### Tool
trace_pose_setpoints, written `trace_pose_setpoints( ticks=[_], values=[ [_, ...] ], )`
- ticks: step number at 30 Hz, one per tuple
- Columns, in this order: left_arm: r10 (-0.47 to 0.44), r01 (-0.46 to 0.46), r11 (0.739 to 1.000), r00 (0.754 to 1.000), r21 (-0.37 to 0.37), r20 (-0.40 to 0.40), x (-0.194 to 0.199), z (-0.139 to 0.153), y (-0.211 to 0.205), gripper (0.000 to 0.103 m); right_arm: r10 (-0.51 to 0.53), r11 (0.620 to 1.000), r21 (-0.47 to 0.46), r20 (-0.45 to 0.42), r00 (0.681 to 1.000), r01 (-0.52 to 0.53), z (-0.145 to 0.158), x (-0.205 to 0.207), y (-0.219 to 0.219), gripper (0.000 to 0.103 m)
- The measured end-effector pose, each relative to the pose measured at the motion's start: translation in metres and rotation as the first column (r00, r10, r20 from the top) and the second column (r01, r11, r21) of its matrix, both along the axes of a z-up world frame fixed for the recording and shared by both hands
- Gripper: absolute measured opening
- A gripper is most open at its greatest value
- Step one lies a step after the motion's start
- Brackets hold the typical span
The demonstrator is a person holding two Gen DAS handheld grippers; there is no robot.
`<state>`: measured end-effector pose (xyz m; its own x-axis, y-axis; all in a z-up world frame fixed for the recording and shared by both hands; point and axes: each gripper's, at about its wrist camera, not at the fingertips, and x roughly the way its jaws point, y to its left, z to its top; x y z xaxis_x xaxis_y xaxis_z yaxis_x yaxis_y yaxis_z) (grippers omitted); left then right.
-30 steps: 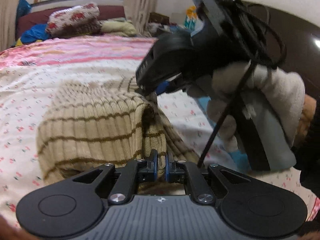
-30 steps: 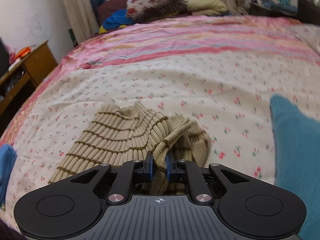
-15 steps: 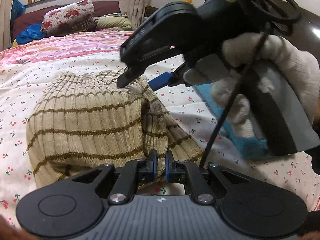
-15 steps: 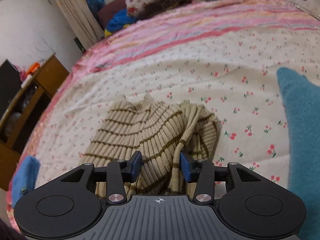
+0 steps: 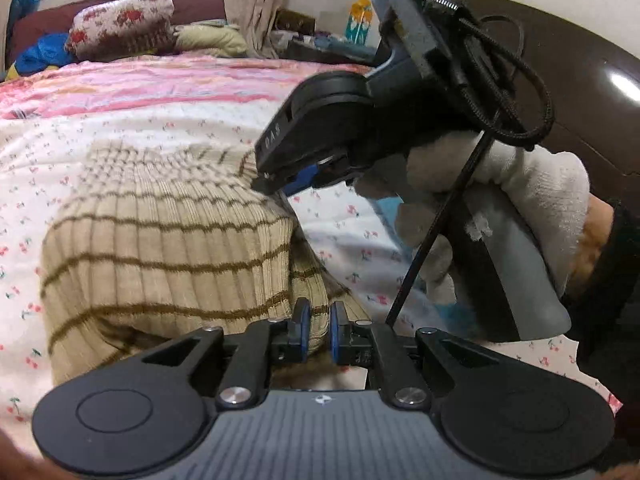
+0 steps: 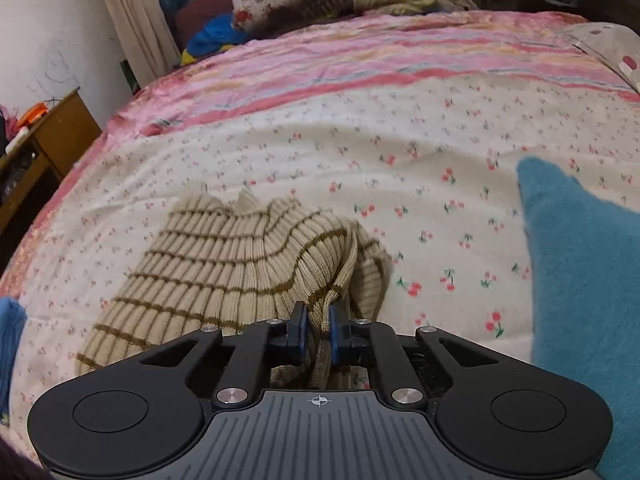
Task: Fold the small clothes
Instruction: 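Lower the folded side onto the sweater with both grippers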
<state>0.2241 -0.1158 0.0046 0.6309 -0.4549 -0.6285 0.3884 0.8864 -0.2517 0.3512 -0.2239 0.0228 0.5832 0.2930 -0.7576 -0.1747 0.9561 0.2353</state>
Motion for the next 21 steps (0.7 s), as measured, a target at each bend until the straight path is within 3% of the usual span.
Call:
trace_pose_setpoints(
  ticks=[3, 11, 21],
  values=[
    [0.004, -0.004, 1.0, 1.0, -0.003, 0.007, -0.005, 0.003, 0.004, 0.015, -0.004, 0.999, 0.043, 0.014, 1.0, 0.003, 0.005, -0.004, -0.005, 0.02],
    [0.026, -0.026, 1.0, 0.999, -0.012, 0.02, -0.015, 0.02, 0.021, 0.016, 0.003, 0.992, 0.127, 0.066, 0.998, -0.011, 0.03, -0.04, -0.022, 0.023],
    [0.07, -0.071, 0.997, 0.997, 0.04, 0.036, -0.027, 0.028, 0.035, 0.017, 0.08, 0.988, 0.127, 0.048, 0.996, -0.085, 0.032, -0.082, -0.012, 0.025]
  ],
)
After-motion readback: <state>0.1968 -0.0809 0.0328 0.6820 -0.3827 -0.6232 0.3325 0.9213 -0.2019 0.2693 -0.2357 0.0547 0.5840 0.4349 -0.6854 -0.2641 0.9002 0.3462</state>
